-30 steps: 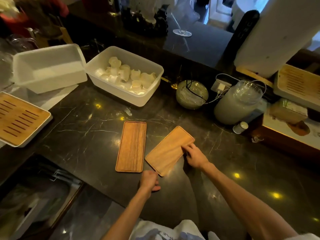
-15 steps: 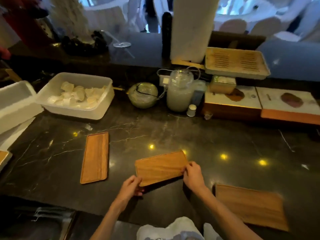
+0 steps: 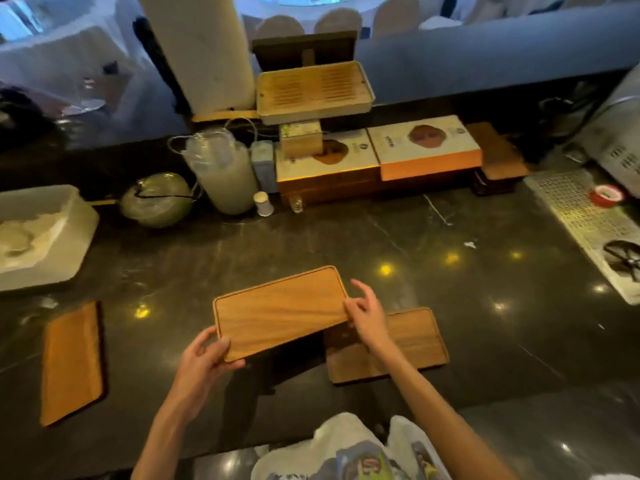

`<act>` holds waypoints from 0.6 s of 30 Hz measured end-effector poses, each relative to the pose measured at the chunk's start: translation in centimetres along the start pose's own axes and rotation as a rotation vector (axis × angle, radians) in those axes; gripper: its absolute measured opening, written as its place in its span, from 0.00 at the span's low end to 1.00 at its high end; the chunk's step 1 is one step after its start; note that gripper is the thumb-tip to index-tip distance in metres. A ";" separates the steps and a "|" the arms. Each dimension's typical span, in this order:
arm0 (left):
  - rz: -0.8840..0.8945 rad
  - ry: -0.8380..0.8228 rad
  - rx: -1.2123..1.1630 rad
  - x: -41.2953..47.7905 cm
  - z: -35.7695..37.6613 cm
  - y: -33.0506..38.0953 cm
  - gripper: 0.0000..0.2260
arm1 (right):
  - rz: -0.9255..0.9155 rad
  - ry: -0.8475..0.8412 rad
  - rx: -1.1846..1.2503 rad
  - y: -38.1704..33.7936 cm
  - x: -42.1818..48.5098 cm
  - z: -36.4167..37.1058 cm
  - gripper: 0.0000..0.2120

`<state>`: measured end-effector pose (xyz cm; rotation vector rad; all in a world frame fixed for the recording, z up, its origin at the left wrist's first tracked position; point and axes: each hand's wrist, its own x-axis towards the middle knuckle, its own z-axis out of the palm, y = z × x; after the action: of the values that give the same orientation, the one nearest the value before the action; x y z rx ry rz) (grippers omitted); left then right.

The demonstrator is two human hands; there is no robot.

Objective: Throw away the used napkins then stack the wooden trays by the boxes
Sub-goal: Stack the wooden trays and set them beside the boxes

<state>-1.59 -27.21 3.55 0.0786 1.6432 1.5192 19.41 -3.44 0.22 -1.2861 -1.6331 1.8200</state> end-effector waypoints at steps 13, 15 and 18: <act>0.031 0.050 1.104 -0.5 18.4 -7.8 0.09 | 0.123 0.253 -0.508 6.1 -4.2 -16.6 0.15; 0.020 0.065 1.201 -0.6 18.7 -7.5 0.10 | 0.123 0.252 -0.542 6.4 -4.4 -16.5 0.14; 0.001 0.061 1.265 -0.8 18.7 -7.2 0.11 | 0.087 0.269 -0.606 6.6 -4.8 -16.1 0.13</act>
<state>13.93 -14.88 0.29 0.7014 2.3875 0.2713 36.77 0.43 -2.56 -1.7772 -2.0692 1.1481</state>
